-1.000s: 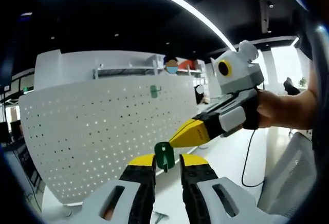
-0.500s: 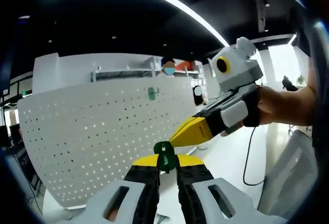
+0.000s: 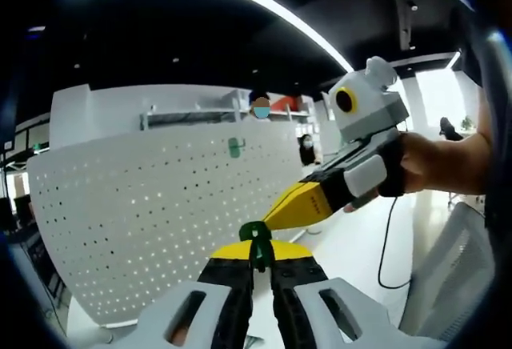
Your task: Insert the hook assembly into the mounting plate slot until the hook locks in place.
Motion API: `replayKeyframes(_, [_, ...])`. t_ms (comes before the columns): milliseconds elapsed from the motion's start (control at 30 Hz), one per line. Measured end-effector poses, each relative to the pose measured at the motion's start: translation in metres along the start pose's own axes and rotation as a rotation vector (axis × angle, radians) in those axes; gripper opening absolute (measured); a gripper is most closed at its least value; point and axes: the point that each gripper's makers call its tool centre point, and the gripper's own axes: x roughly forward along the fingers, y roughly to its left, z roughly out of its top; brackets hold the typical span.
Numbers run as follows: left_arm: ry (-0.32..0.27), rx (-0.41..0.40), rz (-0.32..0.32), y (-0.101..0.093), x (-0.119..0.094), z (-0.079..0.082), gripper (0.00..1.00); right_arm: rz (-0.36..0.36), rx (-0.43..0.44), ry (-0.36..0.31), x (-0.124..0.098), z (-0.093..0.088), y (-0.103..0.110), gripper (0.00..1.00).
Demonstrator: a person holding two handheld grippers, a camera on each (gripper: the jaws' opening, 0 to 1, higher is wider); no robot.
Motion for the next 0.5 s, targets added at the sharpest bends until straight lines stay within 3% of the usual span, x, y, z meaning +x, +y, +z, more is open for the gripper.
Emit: replayKeyframes(500, [-0.007,-0.016,0.007,0.0044,0.0006,-0.0002,0.04,-0.001,0.011,-0.007,0.0010,0.0011,-0.0007,0.00])
